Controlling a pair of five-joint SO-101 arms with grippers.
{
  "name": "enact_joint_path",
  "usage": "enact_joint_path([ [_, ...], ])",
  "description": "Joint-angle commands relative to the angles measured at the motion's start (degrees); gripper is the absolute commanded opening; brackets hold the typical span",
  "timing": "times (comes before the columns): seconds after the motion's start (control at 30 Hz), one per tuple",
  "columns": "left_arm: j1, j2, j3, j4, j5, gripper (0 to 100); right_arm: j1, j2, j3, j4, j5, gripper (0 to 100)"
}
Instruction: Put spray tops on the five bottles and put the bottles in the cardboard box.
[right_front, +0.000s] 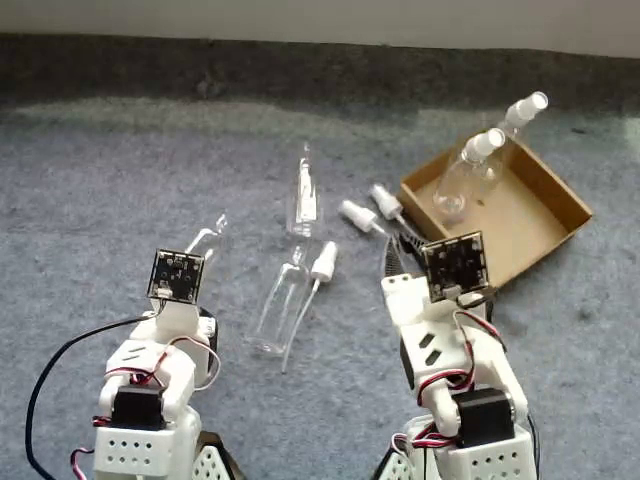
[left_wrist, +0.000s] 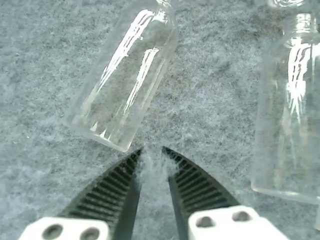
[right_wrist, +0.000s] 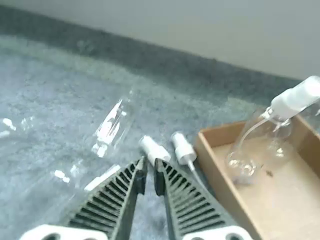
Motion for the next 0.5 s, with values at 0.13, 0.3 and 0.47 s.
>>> enact_joint_path([
  [0.13,-0.75,-0.66,-1.1,-1.14,-0.26,0,-2.51,-0.84,-3.47,1.8,-0.62,2.1],
  [0.3,-0.75,-0.66,-1.01,-1.14,-0.26,0,-2.59,-0.75,-8.66,4.44,-7.82,2.1],
  [0.47,-0.75,-0.66,-1.01,-1.14,-0.26,0,-7.25,-0.66,-9.98,4.62,-7.65,2.1],
])
